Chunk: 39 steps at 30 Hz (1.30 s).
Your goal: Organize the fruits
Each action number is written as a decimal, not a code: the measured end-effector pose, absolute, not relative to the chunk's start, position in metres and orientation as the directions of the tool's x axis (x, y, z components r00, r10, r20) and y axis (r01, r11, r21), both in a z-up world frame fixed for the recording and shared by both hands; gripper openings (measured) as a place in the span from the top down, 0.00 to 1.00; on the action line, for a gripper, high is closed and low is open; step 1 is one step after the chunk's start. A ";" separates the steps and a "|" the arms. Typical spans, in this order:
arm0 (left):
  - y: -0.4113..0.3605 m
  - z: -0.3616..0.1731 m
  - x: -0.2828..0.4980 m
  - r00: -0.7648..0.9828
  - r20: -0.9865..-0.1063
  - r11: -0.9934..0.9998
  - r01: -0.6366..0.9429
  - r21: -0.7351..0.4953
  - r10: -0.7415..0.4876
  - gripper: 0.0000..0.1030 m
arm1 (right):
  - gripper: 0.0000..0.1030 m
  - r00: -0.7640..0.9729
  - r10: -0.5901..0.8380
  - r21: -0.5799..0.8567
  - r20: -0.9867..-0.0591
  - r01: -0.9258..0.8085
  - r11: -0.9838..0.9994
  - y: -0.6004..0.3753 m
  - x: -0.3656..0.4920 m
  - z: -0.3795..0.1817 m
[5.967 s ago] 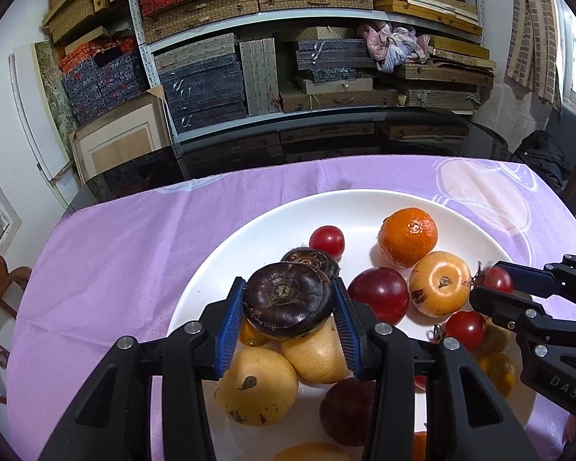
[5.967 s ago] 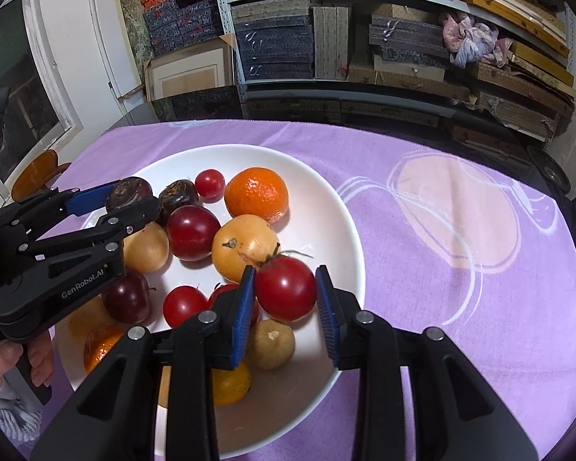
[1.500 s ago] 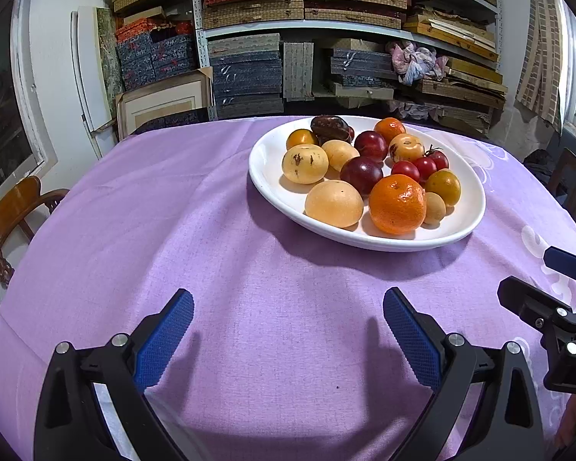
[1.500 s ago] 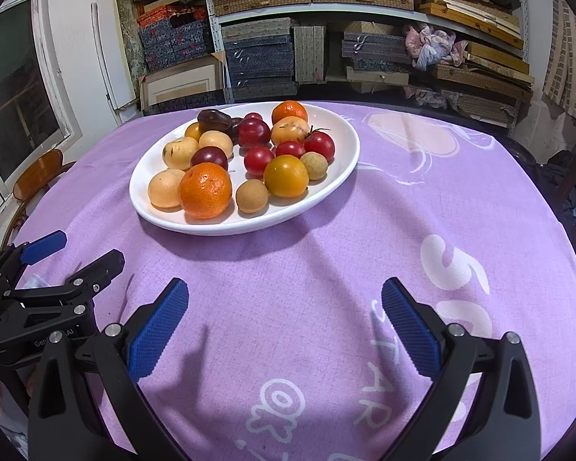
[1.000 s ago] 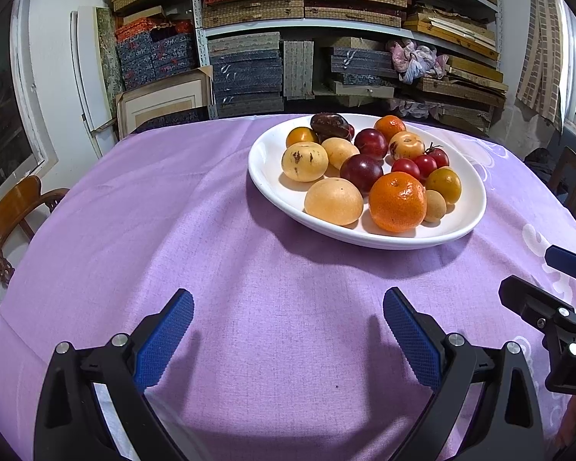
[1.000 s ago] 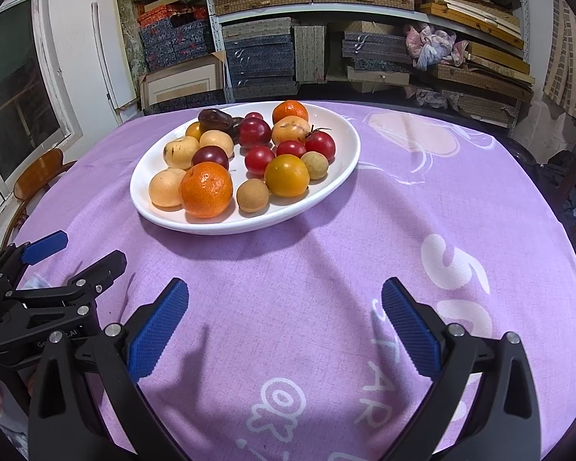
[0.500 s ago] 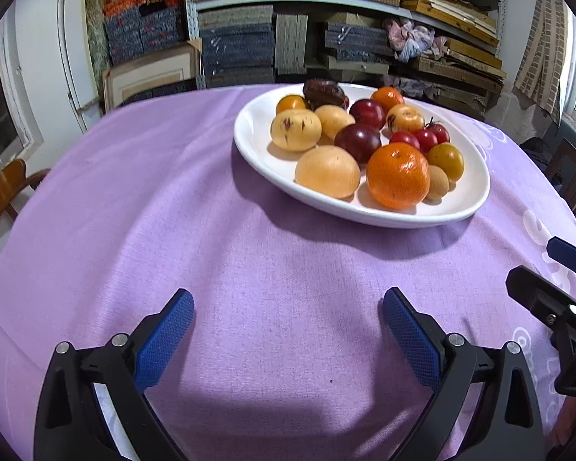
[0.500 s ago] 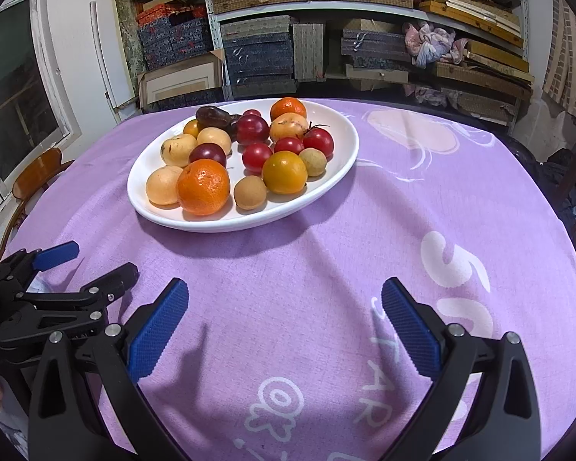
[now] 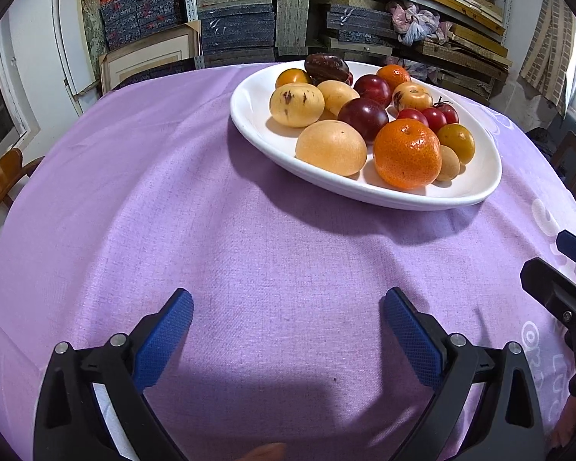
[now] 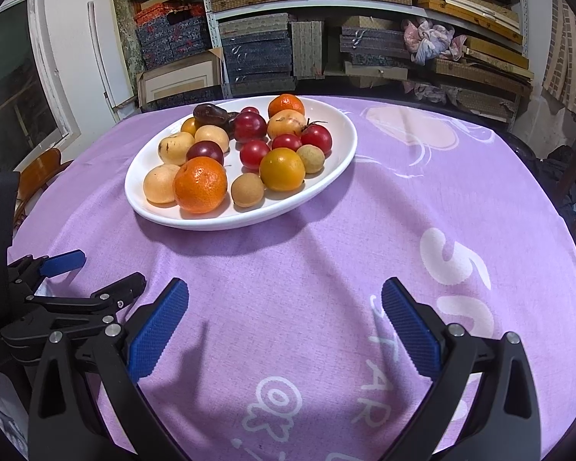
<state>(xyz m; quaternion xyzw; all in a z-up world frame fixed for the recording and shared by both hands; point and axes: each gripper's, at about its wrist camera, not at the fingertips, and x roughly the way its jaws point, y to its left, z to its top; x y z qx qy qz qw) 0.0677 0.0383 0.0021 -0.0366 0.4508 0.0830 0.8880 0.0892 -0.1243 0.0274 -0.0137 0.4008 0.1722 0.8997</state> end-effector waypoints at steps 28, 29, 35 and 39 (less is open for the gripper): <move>0.020 0.047 0.040 0.751 -0.631 0.977 -0.203 0.062 0.196 0.03 | 0.04 0.632 0.302 0.127 -0.714 -0.307 0.943 -0.133 0.092 0.033; 0.021 0.047 0.040 0.750 -0.633 0.978 -0.202 0.058 0.192 0.03 | 0.04 0.631 0.301 0.126 -0.715 -0.307 0.943 -0.133 0.092 0.033; 0.023 0.044 0.042 0.740 -0.646 0.977 -0.209 0.044 0.187 0.03 | 0.04 0.631 0.301 0.125 -0.715 -0.308 0.943 -0.133 0.092 0.034; 0.026 0.043 0.042 0.737 -0.650 0.976 -0.217 0.033 0.186 0.03 | 0.04 0.632 0.301 0.124 -0.715 -0.309 0.943 -0.132 0.092 0.034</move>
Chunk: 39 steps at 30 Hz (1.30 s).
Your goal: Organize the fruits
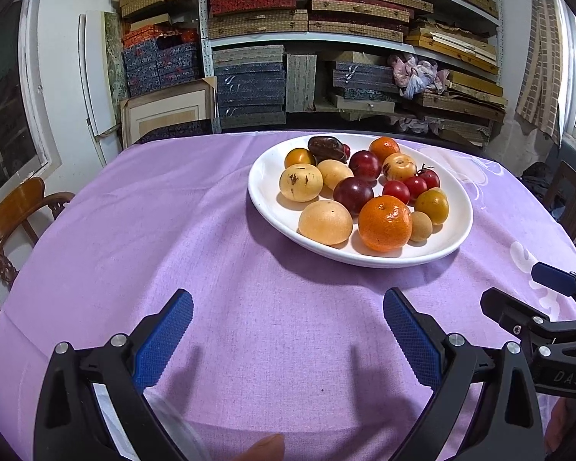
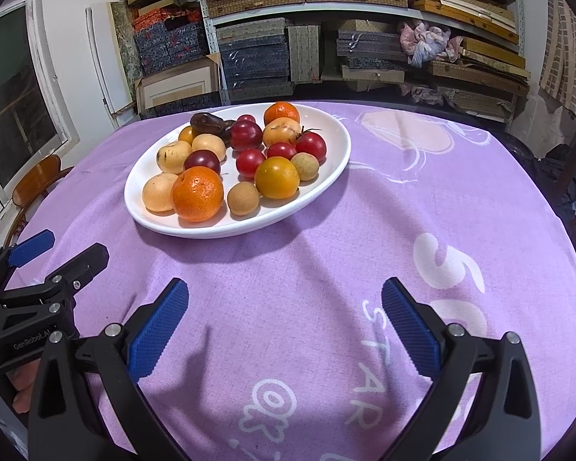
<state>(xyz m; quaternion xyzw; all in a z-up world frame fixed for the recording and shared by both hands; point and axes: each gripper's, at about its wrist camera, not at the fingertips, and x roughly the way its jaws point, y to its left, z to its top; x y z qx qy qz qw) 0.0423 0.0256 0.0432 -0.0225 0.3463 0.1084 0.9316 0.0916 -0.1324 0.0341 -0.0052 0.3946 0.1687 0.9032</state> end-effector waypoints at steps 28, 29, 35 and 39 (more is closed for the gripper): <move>0.024 0.041 0.044 0.733 -0.657 0.978 -0.206 0.034 0.177 0.03 | 0.04 0.631 0.301 0.124 -0.715 -0.309 0.943 -0.132 0.091 0.034; 0.024 0.041 0.044 0.733 -0.657 0.978 -0.206 0.034 0.177 0.03 | 0.04 0.632 0.301 0.124 -0.714 -0.309 0.943 -0.132 0.091 0.034; 0.024 0.041 0.044 0.733 -0.657 0.978 -0.205 0.033 0.176 0.03 | 0.04 0.632 0.302 0.124 -0.714 -0.309 0.943 -0.132 0.091 0.034; 0.022 0.042 0.044 0.734 -0.657 0.979 -0.202 0.035 0.175 0.03 | 0.04 0.632 0.301 0.124 -0.714 -0.309 0.943 -0.132 0.091 0.034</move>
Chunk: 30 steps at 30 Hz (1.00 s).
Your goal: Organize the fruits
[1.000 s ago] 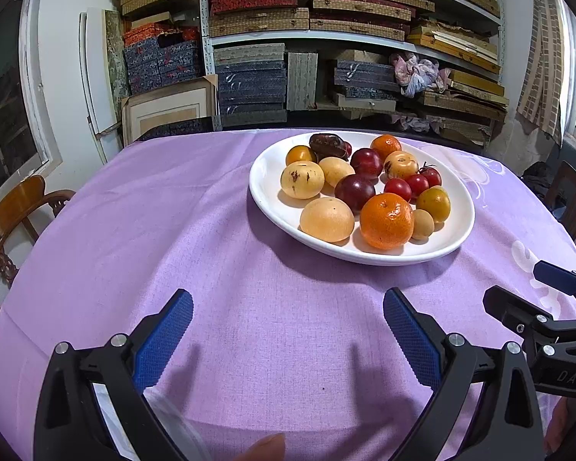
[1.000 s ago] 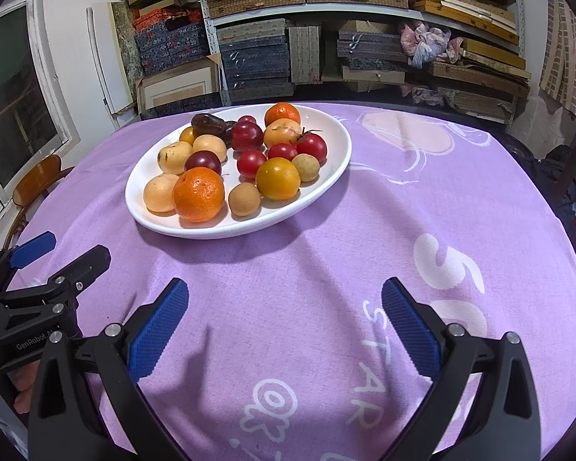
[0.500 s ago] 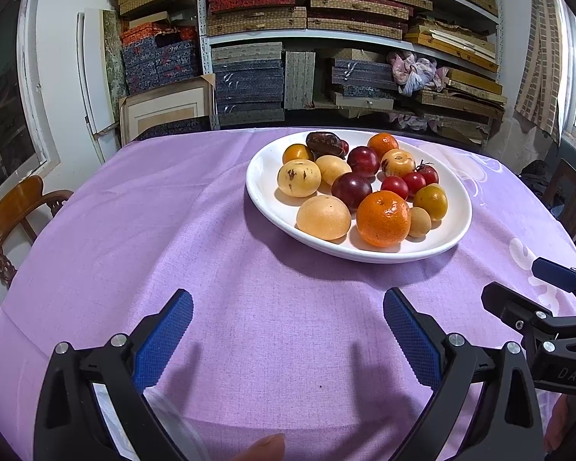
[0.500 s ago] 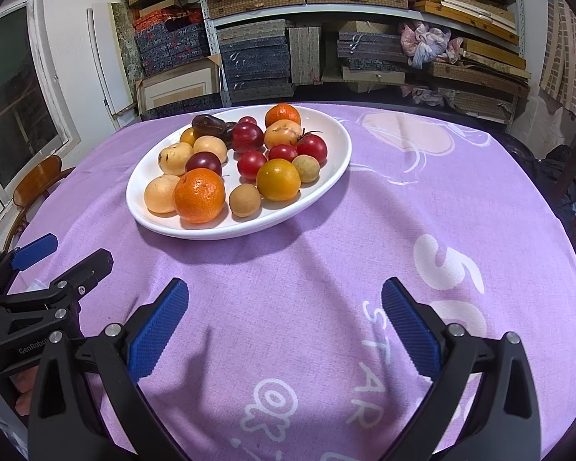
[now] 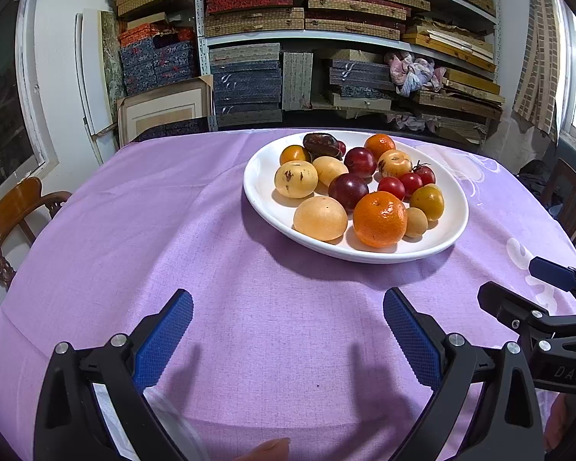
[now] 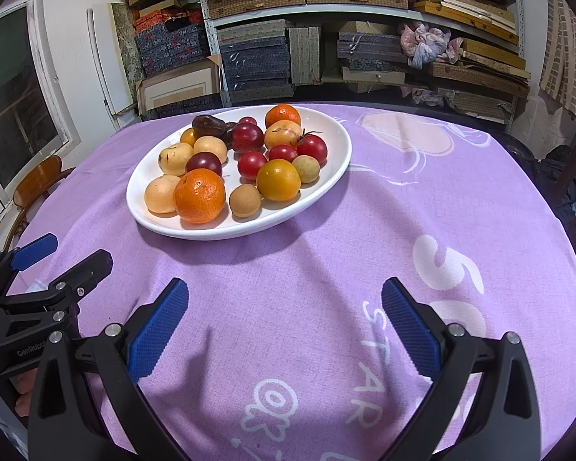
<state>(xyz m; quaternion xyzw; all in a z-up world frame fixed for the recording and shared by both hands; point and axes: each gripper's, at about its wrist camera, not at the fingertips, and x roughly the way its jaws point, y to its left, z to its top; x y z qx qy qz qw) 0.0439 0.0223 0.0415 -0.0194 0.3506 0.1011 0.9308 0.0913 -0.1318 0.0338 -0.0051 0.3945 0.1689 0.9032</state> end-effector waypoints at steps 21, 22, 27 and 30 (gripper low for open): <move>0.026 0.043 0.036 0.753 -0.627 0.969 -0.248 0.009 0.199 0.03 | 0.04 0.632 0.301 0.123 -0.714 -0.310 0.943 -0.132 0.091 0.034; 0.027 0.044 0.035 0.758 -0.624 0.969 -0.245 -0.004 0.190 0.03 | 0.04 0.633 0.301 0.124 -0.714 -0.310 0.943 -0.132 0.091 0.034; 0.023 0.047 0.034 0.765 -0.607 0.969 -0.246 0.033 0.215 0.03 | 0.04 0.633 0.302 0.124 -0.713 -0.309 0.943 -0.132 0.091 0.034; 0.023 0.049 0.033 0.768 -0.607 0.971 -0.237 0.024 0.202 0.03 | 0.04 0.634 0.302 0.124 -0.712 -0.310 0.943 -0.132 0.091 0.035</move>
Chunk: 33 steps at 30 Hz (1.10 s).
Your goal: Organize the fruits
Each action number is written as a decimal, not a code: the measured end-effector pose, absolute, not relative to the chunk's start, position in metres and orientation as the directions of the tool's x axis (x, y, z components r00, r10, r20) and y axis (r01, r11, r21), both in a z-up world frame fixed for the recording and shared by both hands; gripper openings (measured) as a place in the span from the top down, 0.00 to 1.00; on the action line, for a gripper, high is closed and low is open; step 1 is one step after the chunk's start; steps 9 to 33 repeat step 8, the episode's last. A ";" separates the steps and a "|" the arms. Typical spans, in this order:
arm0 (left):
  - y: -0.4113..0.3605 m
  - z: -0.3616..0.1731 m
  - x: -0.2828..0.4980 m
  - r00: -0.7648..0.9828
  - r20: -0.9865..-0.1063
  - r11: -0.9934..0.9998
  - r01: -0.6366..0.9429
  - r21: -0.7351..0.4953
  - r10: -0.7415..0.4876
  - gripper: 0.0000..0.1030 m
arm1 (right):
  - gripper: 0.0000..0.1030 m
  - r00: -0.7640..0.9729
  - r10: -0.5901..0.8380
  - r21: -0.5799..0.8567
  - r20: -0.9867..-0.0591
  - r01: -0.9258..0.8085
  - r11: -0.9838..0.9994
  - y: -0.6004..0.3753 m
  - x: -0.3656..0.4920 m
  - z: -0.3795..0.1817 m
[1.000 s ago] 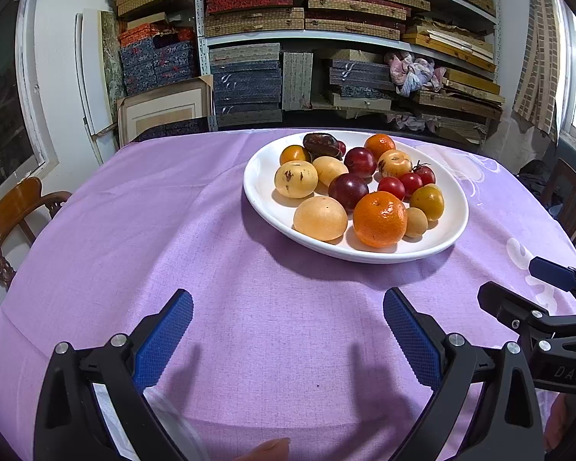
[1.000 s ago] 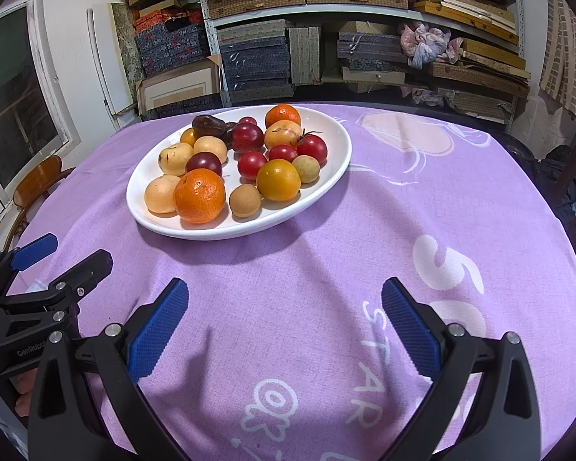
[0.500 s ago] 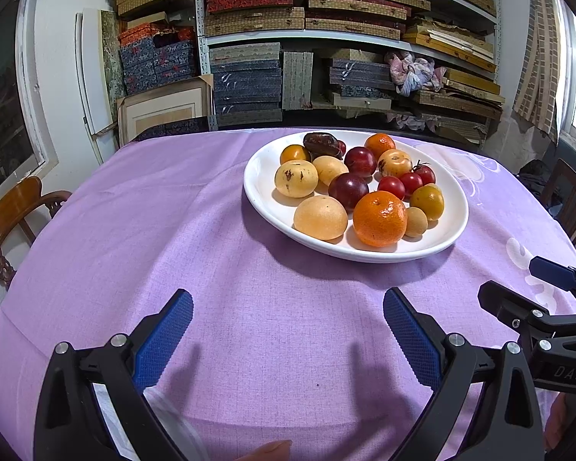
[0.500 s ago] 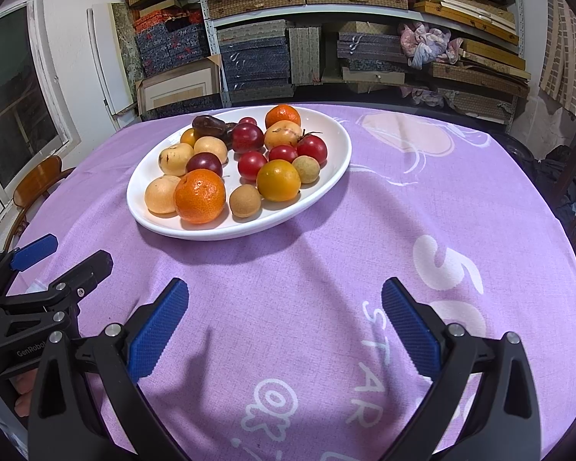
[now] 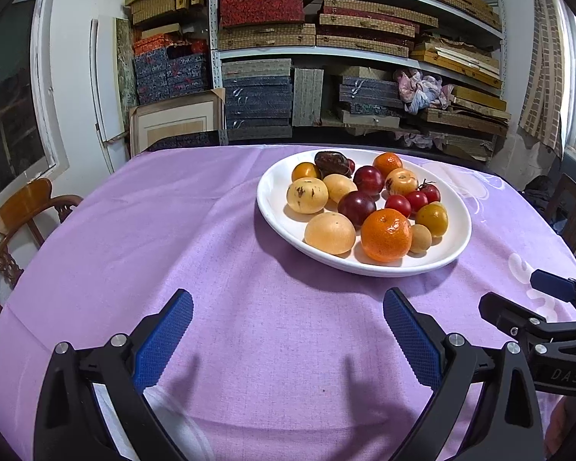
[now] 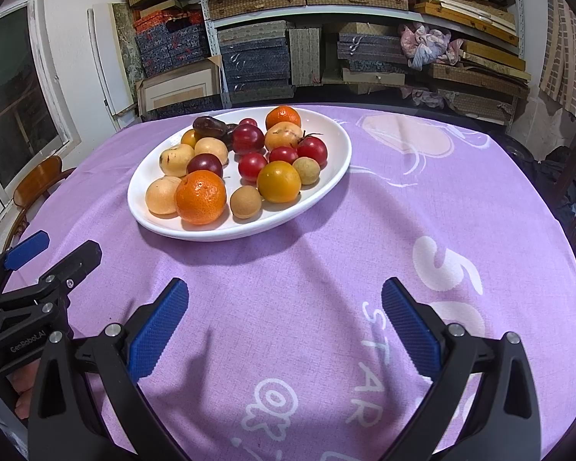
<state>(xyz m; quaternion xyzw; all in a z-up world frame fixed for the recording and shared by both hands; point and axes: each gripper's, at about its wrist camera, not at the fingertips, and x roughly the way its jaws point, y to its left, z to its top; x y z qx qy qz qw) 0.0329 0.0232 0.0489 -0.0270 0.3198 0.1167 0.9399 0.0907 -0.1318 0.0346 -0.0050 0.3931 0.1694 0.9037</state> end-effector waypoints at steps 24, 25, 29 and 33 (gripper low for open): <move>0.016 0.050 0.033 0.772 -0.607 0.979 -0.197 0.056 0.190 0.03 | 0.04 0.633 0.301 0.124 -0.713 -0.309 0.943 -0.132 0.091 0.034; 0.016 0.050 0.033 0.772 -0.607 0.979 -0.197 0.056 0.190 0.03 | 0.04 0.633 0.301 0.124 -0.713 -0.309 0.943 -0.132 0.091 0.034; 0.016 0.050 0.033 0.772 -0.607 0.979 -0.197 0.056 0.190 0.03 | 0.04 0.633 0.301 0.124 -0.713 -0.309 0.943 -0.132 0.091 0.034; 0.016 0.050 0.033 0.772 -0.607 0.979 -0.197 0.056 0.190 0.03 | 0.04 0.633 0.301 0.124 -0.713 -0.309 0.943 -0.132 0.091 0.034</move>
